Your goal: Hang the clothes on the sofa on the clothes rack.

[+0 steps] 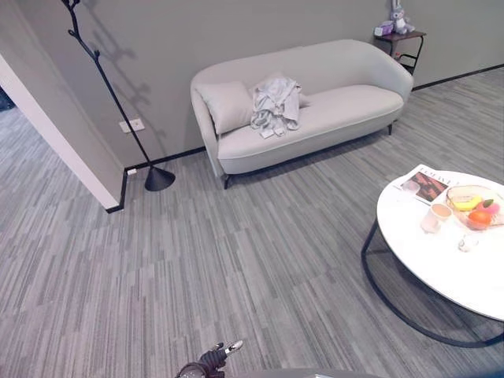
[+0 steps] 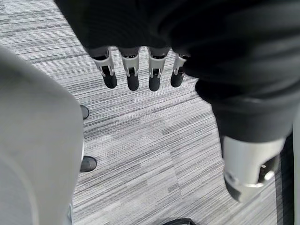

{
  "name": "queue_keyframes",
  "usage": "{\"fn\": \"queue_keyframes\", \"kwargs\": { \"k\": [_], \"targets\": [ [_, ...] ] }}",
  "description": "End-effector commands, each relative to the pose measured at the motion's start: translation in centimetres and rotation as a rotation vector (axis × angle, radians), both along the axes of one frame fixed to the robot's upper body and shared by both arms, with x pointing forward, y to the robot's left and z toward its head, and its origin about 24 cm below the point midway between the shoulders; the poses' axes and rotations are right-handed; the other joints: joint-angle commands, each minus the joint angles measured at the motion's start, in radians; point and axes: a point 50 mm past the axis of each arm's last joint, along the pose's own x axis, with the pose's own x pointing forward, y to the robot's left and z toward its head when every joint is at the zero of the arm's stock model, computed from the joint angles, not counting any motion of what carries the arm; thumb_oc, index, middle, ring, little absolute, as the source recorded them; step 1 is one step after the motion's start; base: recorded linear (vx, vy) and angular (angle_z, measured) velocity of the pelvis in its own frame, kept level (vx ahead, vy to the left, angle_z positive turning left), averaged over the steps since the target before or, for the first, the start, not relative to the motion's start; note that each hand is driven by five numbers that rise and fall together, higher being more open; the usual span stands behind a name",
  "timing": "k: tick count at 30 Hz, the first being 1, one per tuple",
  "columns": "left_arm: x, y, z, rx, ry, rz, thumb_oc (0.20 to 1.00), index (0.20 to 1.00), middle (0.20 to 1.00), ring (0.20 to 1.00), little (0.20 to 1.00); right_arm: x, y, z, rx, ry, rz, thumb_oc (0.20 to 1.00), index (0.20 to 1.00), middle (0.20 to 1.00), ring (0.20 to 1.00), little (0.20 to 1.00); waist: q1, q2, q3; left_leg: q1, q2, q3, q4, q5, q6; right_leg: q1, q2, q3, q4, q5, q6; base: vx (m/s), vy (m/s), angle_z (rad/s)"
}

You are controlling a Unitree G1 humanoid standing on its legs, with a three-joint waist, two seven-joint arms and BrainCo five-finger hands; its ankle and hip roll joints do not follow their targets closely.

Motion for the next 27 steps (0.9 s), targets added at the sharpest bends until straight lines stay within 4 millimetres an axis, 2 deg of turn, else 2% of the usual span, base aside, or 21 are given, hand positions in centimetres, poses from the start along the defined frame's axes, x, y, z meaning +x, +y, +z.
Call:
{"fn": "queue_keyframes", "kwargs": {
  "k": [1,17,18,19,20,21,22,24,25,26,27],
  "targets": [
    [-2.3,0.5,-0.4,0.030,0.089,-0.029,1.000,1.000,1.000,1.000,1.000,0.4,1.6,-0.3,0.028,0.019,0.073,1.000,1.000,1.000,1.000,1.000,0.016,-0.061,-0.013,0.024,0.003,-0.004,-0.055,0.013,-0.020,0.107,-0.057,0.006,-0.151,0.068,0.070,0.00,0.000,0.00],
    [-1.9,1.2,-0.3,0.055,0.075,-0.027,1.000,1.000,1.000,1.000,1.000,0.8,1.9,-0.4,0.037,0.014,0.150,1.000,1.000,1.000,1.000,1.000,0.029,-0.065,0.004,0.011,0.006,-0.033,-0.039,0.015,-0.023,0.107,-0.052,-0.001,-0.151,0.061,0.062,0.00,-0.018,0.04],
    [-1.6,1.4,-0.2,0.056,0.065,-0.016,1.000,1.000,1.000,1.000,1.000,1.2,1.9,-0.3,0.033,0.005,0.160,1.000,1.000,1.000,1.000,1.000,0.033,-0.070,0.019,-0.017,0.009,-0.038,0.014,0.003,-0.025,0.103,-0.053,0.001,-0.147,0.059,0.056,-0.13,-0.162,0.03],
    [-0.7,1.8,0.0,0.062,0.034,0.010,1.000,1.000,1.000,1.000,1.000,2.3,1.5,-0.2,0.011,-0.015,0.199,1.000,1.000,1.000,1.000,1.000,0.050,-0.088,0.066,-0.166,0.009,-0.055,0.254,0.002,-0.044,0.092,-0.054,0.000,-0.127,0.047,0.032,-0.13,-0.144,0.06],
    [-0.7,1.8,0.0,0.062,0.034,0.010,1.000,1.000,1.000,1.000,1.000,2.3,1.5,-0.2,0.011,-0.015,0.199,1.000,1.000,1.000,1.000,1.000,0.048,-0.087,0.063,-0.175,0.011,-0.058,0.264,-0.002,-0.044,0.088,-0.052,-0.003,-0.126,0.047,0.032,-0.12,-0.171,0.12],
    [-0.5,1.9,0.1,0.062,0.025,0.021,1.000,1.000,1.000,1.000,1.000,2.6,1.3,-0.1,0.002,-0.019,0.222,1.000,1.000,1.000,1.000,1.000,0.061,-0.091,0.087,-0.244,0.015,-0.073,0.383,0.056,-0.054,0.093,-0.050,-0.003,-0.121,0.044,0.018,-0.01,-0.166,0.31],
    [-0.6,2.3,0.1,0.076,0.025,0.034,1.000,1.000,1.000,1.000,1.000,3.0,1.0,0.0,-0.015,-0.014,0.262,1.000,1.000,1.000,1.000,1.000,0.080,-0.093,0.115,-0.358,0.010,-0.118,0.578,0.148,-0.053,0.105,-0.035,-0.012,-0.117,0.035,-0.002,0.03,-0.192,0.28],
    [-1.2,2.5,0.0,0.079,0.046,0.046,1.000,1.000,1.000,1.000,1.000,3.0,0.6,0.1,-0.030,0.002,0.290,1.000,1.000,1.000,1.000,1.000,0.094,-0.094,0.127,-0.450,-0.009,-0.121,0.616,0.157,-0.037,0.121,-0.033,-0.017,-0.120,0.020,-0.009,0.09,-0.100,0.16],
    [-1.2,2.5,0.0,0.079,0.045,0.046,1.000,1.000,1.000,1.000,1.000,3.0,0.6,0.1,-0.030,0.001,0.290,1.000,1.000,1.000,1.000,1.000,0.093,-0.093,0.127,-0.452,-0.008,-0.122,0.621,0.154,-0.036,0.121,-0.031,-0.017,-0.121,0.020,-0.009,0.26,-0.003,-0.02],
    [-3.0,2.6,-0.2,0.072,0.103,0.056,1.000,1.000,1.000,1.000,1.000,2.9,0.4,0.1,-0.029,0.015,0.301,1.000,1.000,1.000,1.000,1.000,0.123,-0.086,0.116,-0.500,-0.033,-0.092,0.497,0.130,-0.021,0.143,-0.022,0.001,-0.131,-0.001,-0.004,0.32,0.036,-0.04],
    [-3.9,2.7,-0.3,0.072,0.133,0.059,1.000,1.000,1.000,1.000,1.000,2.9,0.5,0.1,-0.025,0.014,0.310,1.000,1.000,1.000,1.000,1.000,0.139,-0.084,0.109,-0.489,-0.042,-0.087,0.421,0.126,-0.016,0.155,-0.020,0.012,-0.136,-0.010,0.000,0.32,0.035,0.00]
  ]
}}
